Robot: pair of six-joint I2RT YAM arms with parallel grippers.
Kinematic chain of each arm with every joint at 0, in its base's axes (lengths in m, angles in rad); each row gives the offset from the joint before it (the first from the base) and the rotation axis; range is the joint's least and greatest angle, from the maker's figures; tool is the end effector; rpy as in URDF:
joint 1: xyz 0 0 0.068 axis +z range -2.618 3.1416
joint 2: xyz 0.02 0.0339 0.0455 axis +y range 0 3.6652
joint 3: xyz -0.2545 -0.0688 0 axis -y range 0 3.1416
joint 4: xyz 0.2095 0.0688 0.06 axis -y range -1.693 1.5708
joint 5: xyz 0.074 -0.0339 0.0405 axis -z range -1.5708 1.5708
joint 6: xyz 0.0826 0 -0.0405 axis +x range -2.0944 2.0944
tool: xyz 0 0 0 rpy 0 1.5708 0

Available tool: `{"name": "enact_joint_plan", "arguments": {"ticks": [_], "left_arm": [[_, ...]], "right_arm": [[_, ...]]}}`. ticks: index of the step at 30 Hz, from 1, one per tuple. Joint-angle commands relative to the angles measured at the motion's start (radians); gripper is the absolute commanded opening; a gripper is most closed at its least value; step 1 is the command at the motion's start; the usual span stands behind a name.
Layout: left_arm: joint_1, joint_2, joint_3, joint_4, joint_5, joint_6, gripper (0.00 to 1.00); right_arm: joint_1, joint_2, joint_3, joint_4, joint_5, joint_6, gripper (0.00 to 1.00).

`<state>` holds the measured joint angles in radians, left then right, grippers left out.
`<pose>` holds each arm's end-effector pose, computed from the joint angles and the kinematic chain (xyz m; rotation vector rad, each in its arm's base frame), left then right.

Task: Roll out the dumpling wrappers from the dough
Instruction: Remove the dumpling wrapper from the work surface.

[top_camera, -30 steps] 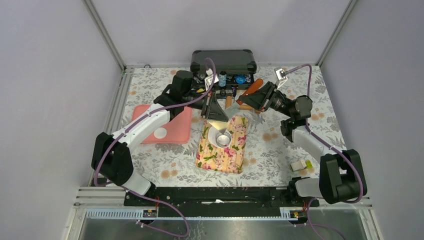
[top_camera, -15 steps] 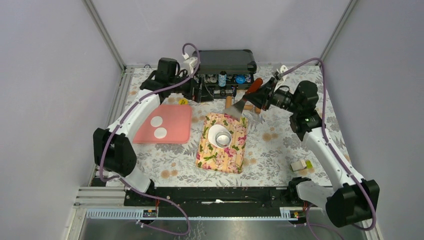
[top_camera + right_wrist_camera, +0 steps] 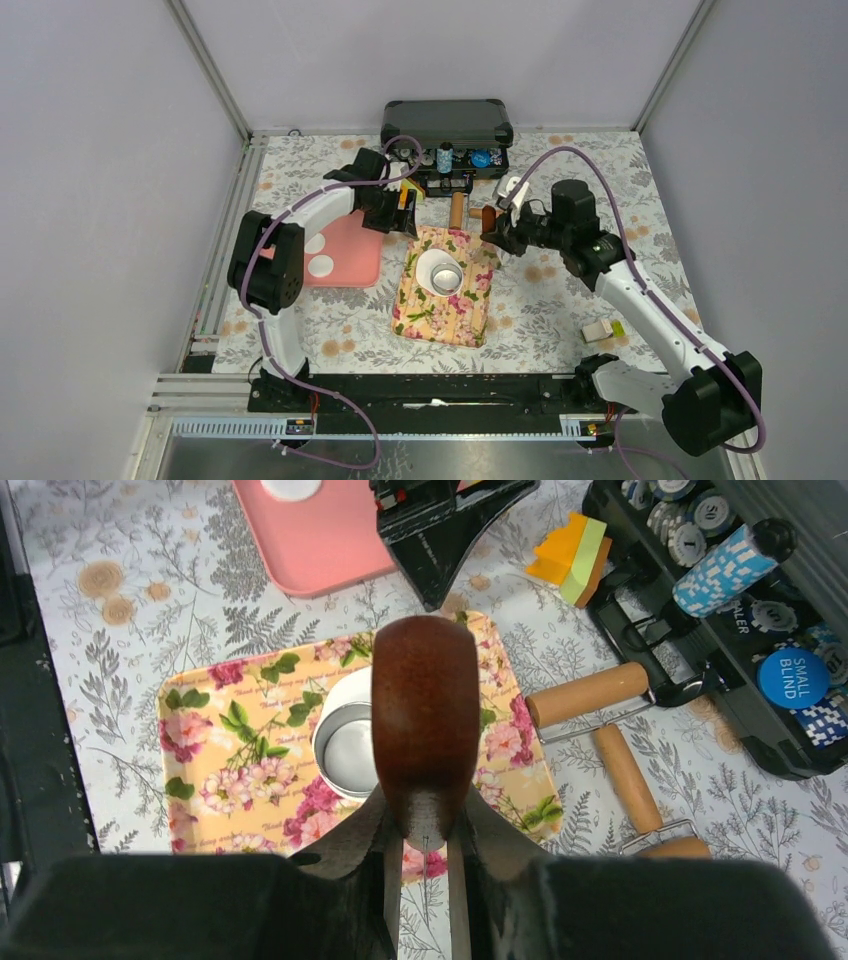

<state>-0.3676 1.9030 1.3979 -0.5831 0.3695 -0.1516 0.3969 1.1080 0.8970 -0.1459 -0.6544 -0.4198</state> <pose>0.3490 -0.1664 0.1714 0.4138 2.6663 -0.6571 0.2153 0.1448 0.3073 -1.1326 1.5219 0.6120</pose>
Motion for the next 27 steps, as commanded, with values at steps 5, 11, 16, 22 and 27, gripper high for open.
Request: {"name": "enact_joint_plan", "arguments": {"ticks": [5,11,16,22,27], "left_arm": [[-0.039,0.032,0.026,0.055,-0.090,-0.065,0.61],[-0.058,0.099,0.056,0.044,-0.094,-0.094,0.53],[-0.065,0.134,0.062,0.048,-0.111,-0.122,0.46],[-0.071,0.139,0.041,0.070,-0.112,-0.152,0.39],[-0.071,0.140,0.021,0.081,-0.114,-0.174,0.31]], "right_arm": [[0.059,0.012,-0.058,0.081,0.038,-0.060,0.00],[0.070,0.027,-0.102,0.153,0.031,-0.046,0.00],[0.087,0.046,-0.104,0.174,0.005,-0.027,0.00],[0.107,0.061,-0.078,0.152,0.004,-0.039,0.00],[0.116,0.073,-0.080,0.114,0.000,-0.048,0.00]]}}
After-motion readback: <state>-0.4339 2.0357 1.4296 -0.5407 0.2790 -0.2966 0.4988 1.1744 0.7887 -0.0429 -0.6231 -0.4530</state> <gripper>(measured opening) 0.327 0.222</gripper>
